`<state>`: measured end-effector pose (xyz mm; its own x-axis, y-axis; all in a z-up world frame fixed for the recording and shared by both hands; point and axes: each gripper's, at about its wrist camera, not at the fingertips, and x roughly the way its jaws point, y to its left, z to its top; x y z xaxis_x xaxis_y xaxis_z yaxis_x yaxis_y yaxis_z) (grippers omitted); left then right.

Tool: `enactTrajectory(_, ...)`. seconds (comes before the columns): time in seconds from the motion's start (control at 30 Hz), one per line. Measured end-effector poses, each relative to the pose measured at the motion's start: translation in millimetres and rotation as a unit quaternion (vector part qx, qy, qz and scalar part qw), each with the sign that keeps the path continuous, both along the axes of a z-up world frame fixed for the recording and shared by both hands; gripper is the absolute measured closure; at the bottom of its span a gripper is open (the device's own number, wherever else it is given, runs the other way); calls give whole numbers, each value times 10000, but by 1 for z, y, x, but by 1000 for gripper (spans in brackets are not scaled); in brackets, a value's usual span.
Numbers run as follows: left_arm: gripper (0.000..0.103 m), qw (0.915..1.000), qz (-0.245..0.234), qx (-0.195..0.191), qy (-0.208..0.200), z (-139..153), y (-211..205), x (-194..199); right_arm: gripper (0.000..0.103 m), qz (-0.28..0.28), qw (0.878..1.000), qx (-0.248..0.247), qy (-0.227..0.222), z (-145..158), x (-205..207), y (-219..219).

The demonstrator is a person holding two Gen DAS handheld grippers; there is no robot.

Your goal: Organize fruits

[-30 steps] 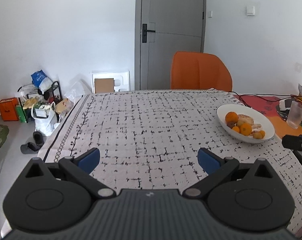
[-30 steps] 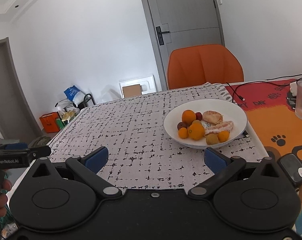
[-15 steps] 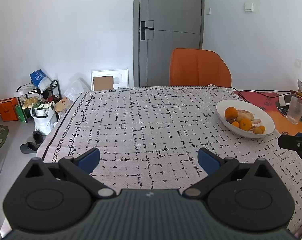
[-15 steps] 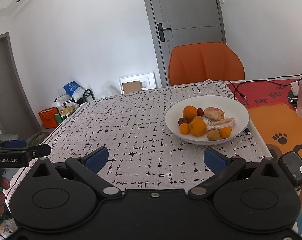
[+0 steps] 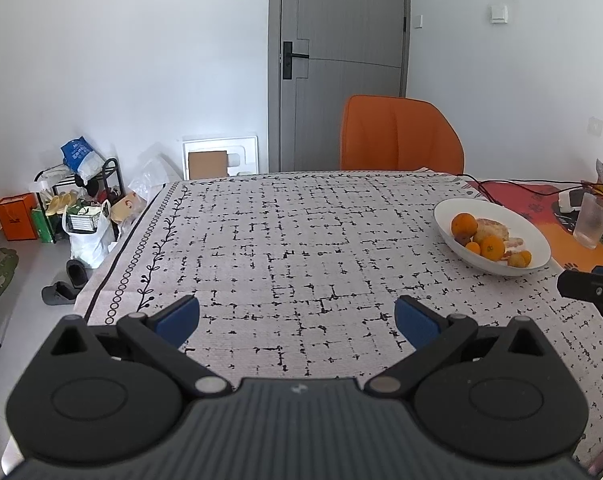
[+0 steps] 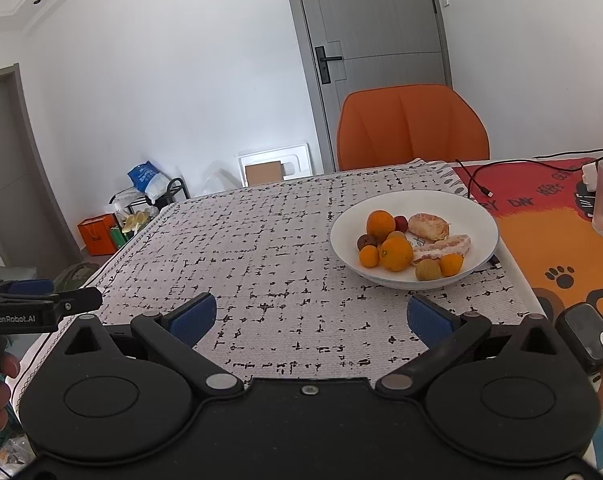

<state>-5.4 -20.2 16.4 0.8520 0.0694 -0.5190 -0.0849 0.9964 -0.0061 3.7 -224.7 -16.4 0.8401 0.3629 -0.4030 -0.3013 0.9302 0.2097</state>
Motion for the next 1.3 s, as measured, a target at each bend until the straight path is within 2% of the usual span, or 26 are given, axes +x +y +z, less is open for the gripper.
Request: enactTrajectory(1.3,0,9999,-51,-99,4,-1,5,0,0,8,9999,-129,0,2,-1,3)
